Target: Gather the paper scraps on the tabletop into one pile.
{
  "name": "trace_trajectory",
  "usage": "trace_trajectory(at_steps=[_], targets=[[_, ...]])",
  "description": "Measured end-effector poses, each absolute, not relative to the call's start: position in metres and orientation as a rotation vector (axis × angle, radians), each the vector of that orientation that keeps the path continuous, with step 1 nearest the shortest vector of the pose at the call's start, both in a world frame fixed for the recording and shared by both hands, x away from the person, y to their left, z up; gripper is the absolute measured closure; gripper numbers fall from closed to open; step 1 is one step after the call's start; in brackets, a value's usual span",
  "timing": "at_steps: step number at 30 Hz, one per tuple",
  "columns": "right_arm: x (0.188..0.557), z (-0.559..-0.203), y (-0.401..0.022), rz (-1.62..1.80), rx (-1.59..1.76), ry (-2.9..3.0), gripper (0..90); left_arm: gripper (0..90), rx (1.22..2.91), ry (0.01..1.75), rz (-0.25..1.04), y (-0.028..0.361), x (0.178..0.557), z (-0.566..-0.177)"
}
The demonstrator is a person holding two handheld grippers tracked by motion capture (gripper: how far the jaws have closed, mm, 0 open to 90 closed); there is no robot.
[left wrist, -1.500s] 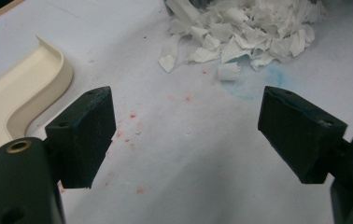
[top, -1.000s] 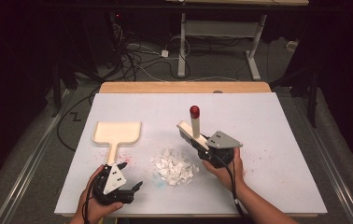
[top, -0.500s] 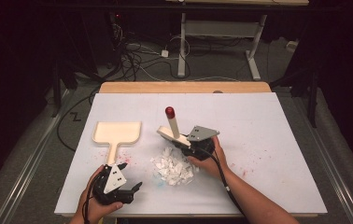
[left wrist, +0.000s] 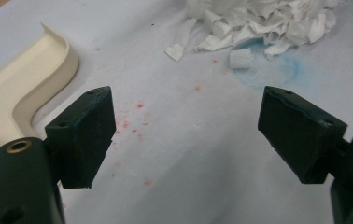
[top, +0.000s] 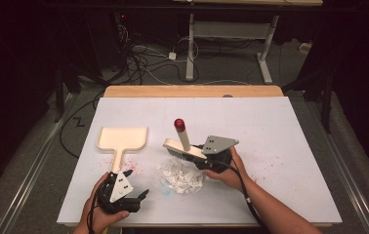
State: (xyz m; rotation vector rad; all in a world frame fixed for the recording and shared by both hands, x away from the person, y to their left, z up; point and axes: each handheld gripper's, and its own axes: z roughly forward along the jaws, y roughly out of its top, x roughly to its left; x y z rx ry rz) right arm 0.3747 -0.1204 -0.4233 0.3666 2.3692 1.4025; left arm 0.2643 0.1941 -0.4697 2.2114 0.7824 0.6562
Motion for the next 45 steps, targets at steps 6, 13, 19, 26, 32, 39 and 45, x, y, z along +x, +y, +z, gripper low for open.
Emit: trace_trajectory(at_steps=[6, 13, 19, 26, 32, 39, 45], targets=[[0.369, -0.396, -0.148, 1.458, 0.423, 2.289, 67.8, 18.3, 2.203, 0.779, 0.677, 0.194, 0.261, -0.466], [0.344, -0.387, -0.191, 1.426, 0.471, 2.317, 67.8, 18.3, 2.204, 0.78, 0.699, 0.192, 0.263, -0.466], [0.325, -0.393, -0.217, 1.344, 0.55, 2.331, 67.8, 18.3, 2.233, 0.77, 0.689, 0.188, 0.263, -0.47], [0.313, -0.416, -0.225, 1.259, 0.652, 2.393, 67.8, 18.3, 2.275, 0.74, 0.683, 0.185, 0.263, -0.474], [0.315, -0.429, -0.203, 1.286, 0.65, 2.455, 67.8, 18.3, 2.266, 0.74, 0.67, 0.187, 0.263, -0.473], [0.312, -0.435, -0.165, 1.319, 0.588, 2.478, 67.8, 18.3, 2.277, 0.729, 0.659, 0.185, 0.264, -0.474], [0.315, -0.431, -0.164, 1.365, 0.618, 2.42, 67.7, 18.3, 2.273, 0.73, 0.659, 0.187, 0.263, -0.474]])
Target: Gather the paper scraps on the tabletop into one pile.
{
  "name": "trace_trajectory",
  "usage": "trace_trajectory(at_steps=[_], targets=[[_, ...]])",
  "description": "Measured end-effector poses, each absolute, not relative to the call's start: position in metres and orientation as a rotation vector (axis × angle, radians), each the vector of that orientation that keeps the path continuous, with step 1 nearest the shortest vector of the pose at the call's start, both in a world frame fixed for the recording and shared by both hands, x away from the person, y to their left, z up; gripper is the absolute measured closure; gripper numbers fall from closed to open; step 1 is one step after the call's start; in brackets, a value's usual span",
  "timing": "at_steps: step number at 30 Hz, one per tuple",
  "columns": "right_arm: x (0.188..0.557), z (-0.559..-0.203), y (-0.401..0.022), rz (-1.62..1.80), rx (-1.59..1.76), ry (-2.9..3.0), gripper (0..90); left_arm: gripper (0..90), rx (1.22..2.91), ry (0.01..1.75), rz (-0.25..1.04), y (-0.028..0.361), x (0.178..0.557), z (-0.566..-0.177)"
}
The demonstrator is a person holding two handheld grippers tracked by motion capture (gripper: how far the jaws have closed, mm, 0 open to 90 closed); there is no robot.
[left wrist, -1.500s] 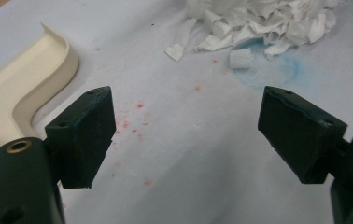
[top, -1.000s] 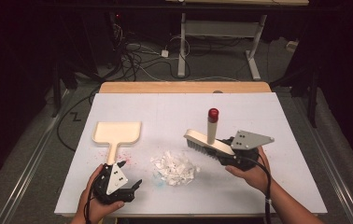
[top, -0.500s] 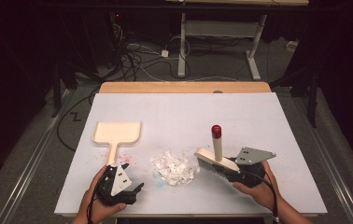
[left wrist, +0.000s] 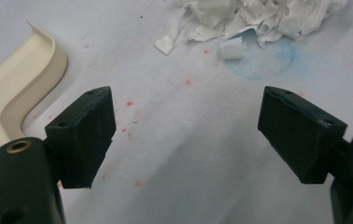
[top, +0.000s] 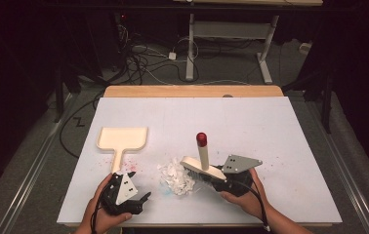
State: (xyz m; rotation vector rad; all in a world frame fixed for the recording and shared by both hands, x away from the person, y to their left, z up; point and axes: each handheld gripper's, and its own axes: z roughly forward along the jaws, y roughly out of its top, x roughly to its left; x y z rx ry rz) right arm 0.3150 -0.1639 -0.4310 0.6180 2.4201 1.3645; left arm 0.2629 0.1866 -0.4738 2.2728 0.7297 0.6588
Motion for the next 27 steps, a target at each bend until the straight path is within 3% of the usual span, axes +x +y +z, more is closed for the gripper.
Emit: trace_trajectory(at_steps=[9, 16, 27], targets=[[0.304, -0.409, -0.204, 1.37, 0.638, 2.367, 67.8, 18.3, 2.271, 0.732, 0.661, 0.186, 0.262, -0.473], [0.286, -0.417, -0.23, 1.332, 0.67, 2.44, 67.8, 18.3, 2.276, 0.733, 0.661, 0.184, 0.261, -0.473], [0.281, -0.44, -0.199, 1.349, 0.585, 2.556, 67.8, 18.3, 2.272, 0.728, 0.652, 0.185, 0.262, -0.473]])
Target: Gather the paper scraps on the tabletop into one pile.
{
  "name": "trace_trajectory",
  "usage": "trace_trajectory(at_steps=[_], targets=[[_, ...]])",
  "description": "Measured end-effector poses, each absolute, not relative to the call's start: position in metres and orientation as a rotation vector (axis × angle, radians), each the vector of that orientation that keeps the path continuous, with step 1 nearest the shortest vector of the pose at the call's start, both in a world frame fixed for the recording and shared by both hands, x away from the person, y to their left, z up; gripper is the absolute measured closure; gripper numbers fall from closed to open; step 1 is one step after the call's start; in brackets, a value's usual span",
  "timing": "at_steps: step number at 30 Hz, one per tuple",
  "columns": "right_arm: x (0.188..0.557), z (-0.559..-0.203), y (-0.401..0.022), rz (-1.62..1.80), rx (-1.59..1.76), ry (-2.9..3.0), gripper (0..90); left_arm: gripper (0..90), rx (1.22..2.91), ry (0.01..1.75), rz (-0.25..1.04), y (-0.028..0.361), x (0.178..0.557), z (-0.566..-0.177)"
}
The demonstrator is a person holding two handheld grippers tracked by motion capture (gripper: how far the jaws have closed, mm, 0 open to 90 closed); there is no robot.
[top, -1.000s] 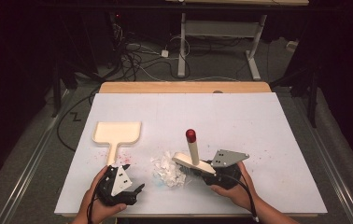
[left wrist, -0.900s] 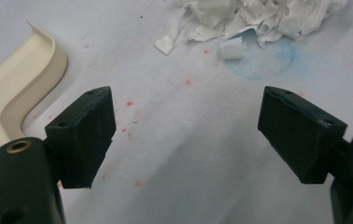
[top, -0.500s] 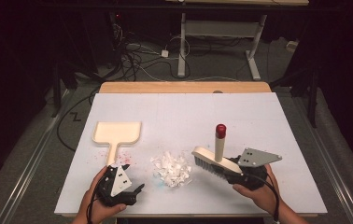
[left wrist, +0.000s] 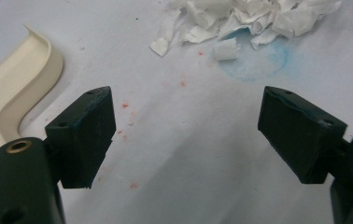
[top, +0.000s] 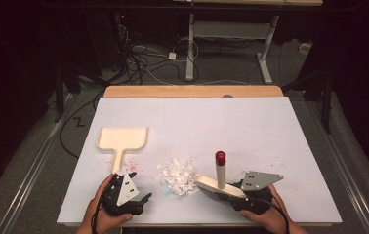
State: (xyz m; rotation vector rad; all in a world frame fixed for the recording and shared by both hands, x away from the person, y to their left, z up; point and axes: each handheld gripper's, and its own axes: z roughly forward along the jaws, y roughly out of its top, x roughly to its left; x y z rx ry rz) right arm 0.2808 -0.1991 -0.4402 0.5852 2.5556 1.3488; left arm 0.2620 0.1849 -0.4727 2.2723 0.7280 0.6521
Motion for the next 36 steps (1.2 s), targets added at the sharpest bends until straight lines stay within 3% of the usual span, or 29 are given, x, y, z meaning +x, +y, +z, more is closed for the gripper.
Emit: trace_trajectory(at_steps=[12, 27, 36], targets=[[0.307, -0.443, -0.159, 1.395, 0.514, 2.514, 67.8, 18.5, 2.267, 0.713, 0.646, 0.188, 0.263, -0.473], [0.301, -0.404, -0.194, 1.45, 0.593, 2.352, 67.8, 18.6, 2.263, 0.716, 0.648, 0.188, 0.263, -0.471], [0.347, -0.44, -0.156, 1.241, 0.698, 2.205, 67.8, 18.6, 2.278, 0.715, 0.638, 0.185, 0.265, -0.474]])
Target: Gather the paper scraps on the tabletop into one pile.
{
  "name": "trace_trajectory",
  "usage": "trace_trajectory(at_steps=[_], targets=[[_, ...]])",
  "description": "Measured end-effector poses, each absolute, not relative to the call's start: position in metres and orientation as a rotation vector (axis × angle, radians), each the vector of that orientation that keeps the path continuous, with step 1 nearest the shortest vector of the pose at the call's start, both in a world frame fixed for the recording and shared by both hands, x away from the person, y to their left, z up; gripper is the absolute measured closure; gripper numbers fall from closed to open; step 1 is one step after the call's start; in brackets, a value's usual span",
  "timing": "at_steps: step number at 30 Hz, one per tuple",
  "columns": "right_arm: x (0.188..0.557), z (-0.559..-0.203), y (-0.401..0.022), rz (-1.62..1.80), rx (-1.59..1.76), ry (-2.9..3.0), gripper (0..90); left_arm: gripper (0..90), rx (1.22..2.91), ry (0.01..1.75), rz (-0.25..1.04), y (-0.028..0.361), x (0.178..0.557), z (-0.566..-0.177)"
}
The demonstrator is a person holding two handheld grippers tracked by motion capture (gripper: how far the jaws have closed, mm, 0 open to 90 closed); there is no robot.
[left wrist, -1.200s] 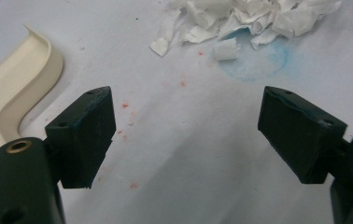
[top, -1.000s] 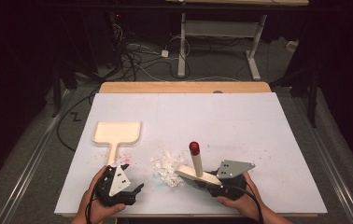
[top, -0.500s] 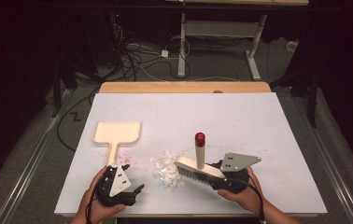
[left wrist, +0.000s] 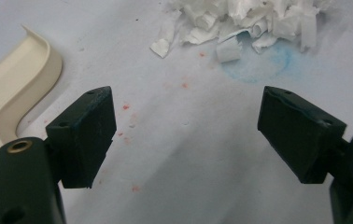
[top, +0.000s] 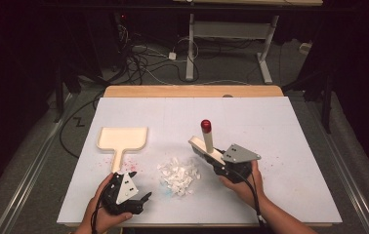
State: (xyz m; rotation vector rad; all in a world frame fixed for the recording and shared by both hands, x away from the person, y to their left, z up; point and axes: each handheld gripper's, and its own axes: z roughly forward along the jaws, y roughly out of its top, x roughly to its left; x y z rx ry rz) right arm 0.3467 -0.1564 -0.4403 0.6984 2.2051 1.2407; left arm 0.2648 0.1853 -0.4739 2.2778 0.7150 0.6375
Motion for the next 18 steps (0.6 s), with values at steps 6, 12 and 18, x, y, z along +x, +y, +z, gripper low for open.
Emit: trace_trajectory(at_steps=[6, 12, 18], targets=[[0.346, -0.455, -0.133, 1.268, 0.692, 2.26, 67.7, 18.7, 2.275, 0.721, 0.633, 0.188, 0.264, -0.475], [0.334, -0.455, -0.115, 1.313, 0.661, 2.281, 67.8, 18.8, 2.283, 0.713, 0.635, 0.185, 0.264, -0.475], [0.33, -0.453, -0.104, 1.334, 0.62, 2.294, 67.8, 18.8, 2.281, 0.717, 0.635, 0.186, 0.264, -0.475]])
